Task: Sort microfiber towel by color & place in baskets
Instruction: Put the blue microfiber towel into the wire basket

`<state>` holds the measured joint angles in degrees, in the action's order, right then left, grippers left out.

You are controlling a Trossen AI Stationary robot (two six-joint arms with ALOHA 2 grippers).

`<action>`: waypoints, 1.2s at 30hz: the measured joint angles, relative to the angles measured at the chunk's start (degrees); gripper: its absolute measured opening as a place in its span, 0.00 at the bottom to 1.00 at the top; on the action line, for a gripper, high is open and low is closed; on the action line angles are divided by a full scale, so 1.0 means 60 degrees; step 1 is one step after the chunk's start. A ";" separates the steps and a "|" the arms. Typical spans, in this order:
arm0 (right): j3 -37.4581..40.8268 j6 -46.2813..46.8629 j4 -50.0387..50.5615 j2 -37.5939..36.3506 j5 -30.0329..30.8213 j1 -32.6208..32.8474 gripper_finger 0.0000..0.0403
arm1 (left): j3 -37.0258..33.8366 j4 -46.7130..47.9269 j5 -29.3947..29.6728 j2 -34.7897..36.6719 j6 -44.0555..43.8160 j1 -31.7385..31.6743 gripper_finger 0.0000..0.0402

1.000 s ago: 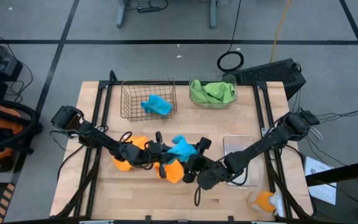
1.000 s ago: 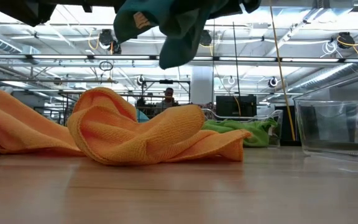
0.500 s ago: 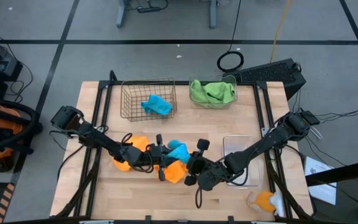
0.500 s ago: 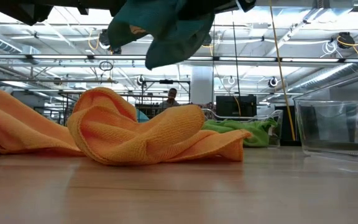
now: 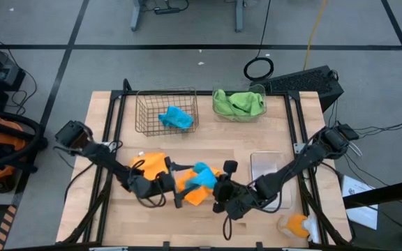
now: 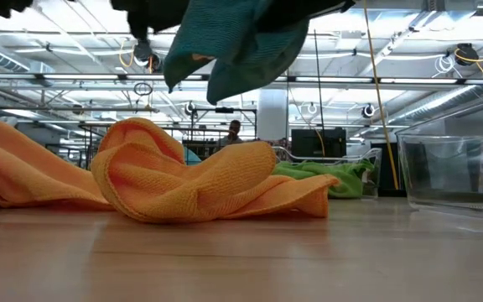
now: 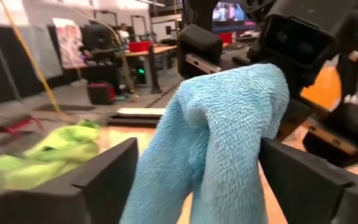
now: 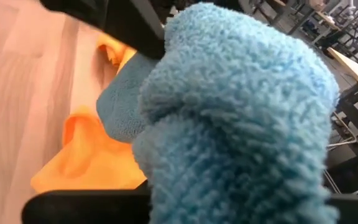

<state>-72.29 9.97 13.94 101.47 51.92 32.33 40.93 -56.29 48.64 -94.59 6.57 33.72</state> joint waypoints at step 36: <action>0.0000 -0.4782 -0.1308 -0.0015 -0.3217 -0.0646 0.06 | 0.0000 0.0754 -0.3198 0.0000 -0.0018 0.0235 0.96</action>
<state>-72.29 -18.73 6.10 101.38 32.63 28.46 40.93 -51.77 29.45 -94.59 6.46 35.13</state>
